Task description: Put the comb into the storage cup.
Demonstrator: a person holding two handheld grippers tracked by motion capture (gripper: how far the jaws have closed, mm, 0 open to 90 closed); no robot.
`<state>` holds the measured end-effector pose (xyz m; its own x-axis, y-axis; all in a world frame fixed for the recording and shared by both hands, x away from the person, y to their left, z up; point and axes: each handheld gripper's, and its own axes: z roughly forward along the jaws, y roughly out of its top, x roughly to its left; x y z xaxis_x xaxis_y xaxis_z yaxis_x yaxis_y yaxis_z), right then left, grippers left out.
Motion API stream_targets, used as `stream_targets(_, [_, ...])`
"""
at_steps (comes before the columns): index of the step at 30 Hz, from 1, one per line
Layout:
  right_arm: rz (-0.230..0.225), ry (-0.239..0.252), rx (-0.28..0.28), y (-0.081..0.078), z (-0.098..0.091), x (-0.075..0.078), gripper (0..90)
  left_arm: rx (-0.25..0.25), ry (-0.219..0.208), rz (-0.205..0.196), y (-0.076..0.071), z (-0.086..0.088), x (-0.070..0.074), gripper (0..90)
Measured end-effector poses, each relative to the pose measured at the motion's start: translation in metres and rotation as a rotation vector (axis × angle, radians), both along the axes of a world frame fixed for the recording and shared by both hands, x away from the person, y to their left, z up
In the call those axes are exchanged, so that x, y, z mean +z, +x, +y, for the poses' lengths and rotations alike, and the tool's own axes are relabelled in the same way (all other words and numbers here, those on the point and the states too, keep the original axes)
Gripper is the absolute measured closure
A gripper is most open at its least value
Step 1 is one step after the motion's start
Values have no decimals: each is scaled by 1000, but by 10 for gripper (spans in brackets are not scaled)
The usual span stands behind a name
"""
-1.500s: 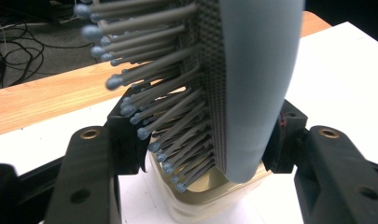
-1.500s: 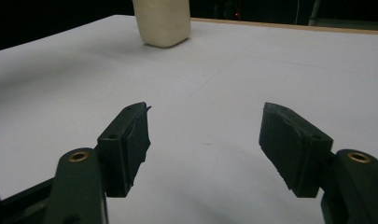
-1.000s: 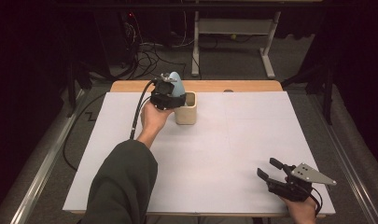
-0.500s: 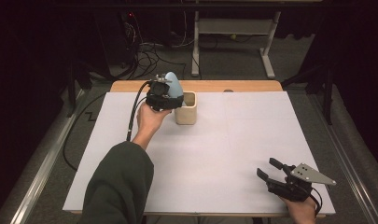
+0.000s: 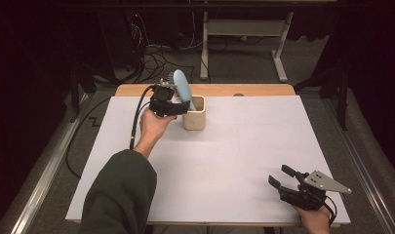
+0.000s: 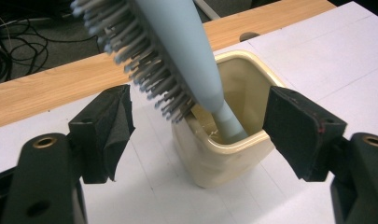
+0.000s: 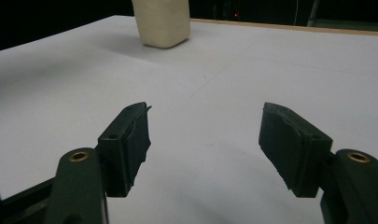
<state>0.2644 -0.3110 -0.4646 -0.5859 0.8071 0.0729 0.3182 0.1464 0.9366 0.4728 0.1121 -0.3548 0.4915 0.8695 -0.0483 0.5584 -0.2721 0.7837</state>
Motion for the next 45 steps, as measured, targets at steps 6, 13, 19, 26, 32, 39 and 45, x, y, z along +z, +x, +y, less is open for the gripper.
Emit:
stream_targets(6, [-2,1,-1,0,0,0,340,-7,6,1,-3,1,0,251])
stream_targets(13, [-4,2,-3,0,0,0,340,-7,-1,-2,-7,7,-1,253])
stream_targets(19, [-7,3,-1,0,0,0,340,-12,3,-7,-11,11,0,256])
stream_targets(26, [-6,2,0,0,1,0,339,-12,1,-11,-15,16,0,258])
stream_targets(32, [-8,5,-3,0,1,0,340,-17,-7,-17,-19,19,0,262])
stream_targets(39, [-11,5,-7,0,0,1,339,-20,-15,-28,-24,23,0,265])
stream_targets(45, [-14,6,-13,-1,0,1,336,-27,-17,-31,-29,26,1,266])
